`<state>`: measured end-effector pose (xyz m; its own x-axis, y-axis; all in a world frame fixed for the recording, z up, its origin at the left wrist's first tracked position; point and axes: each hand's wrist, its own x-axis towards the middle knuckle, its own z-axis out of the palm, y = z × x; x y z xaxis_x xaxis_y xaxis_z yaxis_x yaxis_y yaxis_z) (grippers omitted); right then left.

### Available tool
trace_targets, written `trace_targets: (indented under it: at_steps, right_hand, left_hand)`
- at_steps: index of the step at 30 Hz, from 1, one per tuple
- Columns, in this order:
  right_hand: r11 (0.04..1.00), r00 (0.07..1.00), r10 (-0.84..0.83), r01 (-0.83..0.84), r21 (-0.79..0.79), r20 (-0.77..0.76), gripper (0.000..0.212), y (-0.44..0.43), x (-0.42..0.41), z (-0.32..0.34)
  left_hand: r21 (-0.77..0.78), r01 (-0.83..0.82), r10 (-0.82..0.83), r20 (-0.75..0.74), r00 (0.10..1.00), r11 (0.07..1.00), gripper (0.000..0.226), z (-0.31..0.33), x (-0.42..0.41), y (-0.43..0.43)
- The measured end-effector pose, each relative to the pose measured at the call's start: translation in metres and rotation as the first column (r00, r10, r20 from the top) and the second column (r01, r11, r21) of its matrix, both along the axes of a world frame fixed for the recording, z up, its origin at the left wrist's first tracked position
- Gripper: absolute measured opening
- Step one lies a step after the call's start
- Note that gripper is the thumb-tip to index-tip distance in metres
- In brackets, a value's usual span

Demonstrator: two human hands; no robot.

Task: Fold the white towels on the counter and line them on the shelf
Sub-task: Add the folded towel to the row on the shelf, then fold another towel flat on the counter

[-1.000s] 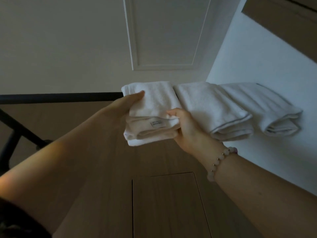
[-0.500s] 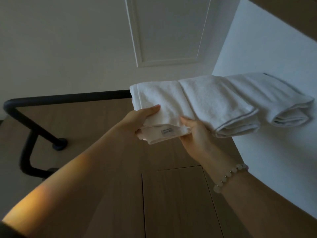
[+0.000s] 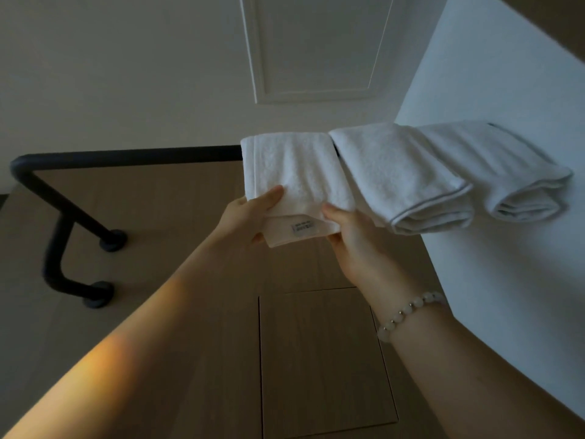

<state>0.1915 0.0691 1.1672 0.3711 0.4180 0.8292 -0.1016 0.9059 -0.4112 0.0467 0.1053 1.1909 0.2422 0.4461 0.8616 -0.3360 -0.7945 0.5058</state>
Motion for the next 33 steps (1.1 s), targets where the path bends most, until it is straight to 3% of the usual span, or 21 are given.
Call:
trace_targets:
  at_steps: [4,9,13,18,20,21,24,26,30,33]
  right_hand:
    - [0.997,0.997,-0.076,0.076,-0.026,-0.002,0.013,-0.005,-0.002,-0.001]
    - [0.990,0.992,-0.123,0.124,-0.075,0.014,0.029,-0.008,-0.007,-0.003]
    - [0.992,0.995,-0.093,0.096,-0.083,0.036,0.004,-0.013,-0.009,-0.017]
    - [0.927,0.939,-0.282,0.319,-0.198,0.196,0.008,-0.008,-0.013,-0.065]
    - [0.818,0.816,-0.471,0.546,-0.179,0.334,0.010,-0.007,-0.013,-0.082]
    - [0.724,0.700,-0.585,0.679,-0.126,0.409,0.010,-0.007,-0.012,-0.090]
    - [0.302,0.166,-0.815,0.939,0.163,0.555,0.012,-0.012,-0.010,-0.112]
    - [0.120,-0.064,-0.861,0.938,0.324,0.504,0.013,-0.013,-0.010,-0.132]
    - [-0.009,-0.180,-0.894,0.923,0.385,0.410,0.005,0.001,-0.010,-0.187]
    - [0.022,-0.178,-0.875,0.914,0.406,0.449,0.009,0.014,-0.015,-0.244]
  left_hand:
    - [0.017,-0.008,0.008,0.032,0.999,1.000,0.020,-0.004,0.001,-0.006]
    - [0.007,-0.020,0.019,0.036,0.999,1.000,0.031,-0.009,0.002,-0.008]
    - [0.084,-0.121,0.118,0.049,0.992,0.989,0.033,-0.016,0.004,-0.009]
    - [0.071,-0.193,0.190,0.036,0.981,0.979,0.030,-0.049,0.014,0.000]
    - [0.086,-0.241,0.242,-0.001,0.970,0.967,0.029,-0.071,0.016,0.002]
    - [0.114,-0.318,0.323,-0.026,0.946,0.941,0.026,-0.082,0.016,0.004]
    - [0.269,-0.607,0.646,-0.080,0.759,0.747,0.015,-0.123,0.014,0.005]
    - [0.385,-0.691,0.762,-0.051,0.646,0.612,0.014,-0.153,0.011,0.010]
    - [0.568,-0.745,0.897,0.029,0.441,0.348,0.040,-0.217,0.002,0.022]
    - [0.594,-0.755,0.923,0.053,0.381,0.277,0.036,-0.267,-0.004,0.024]
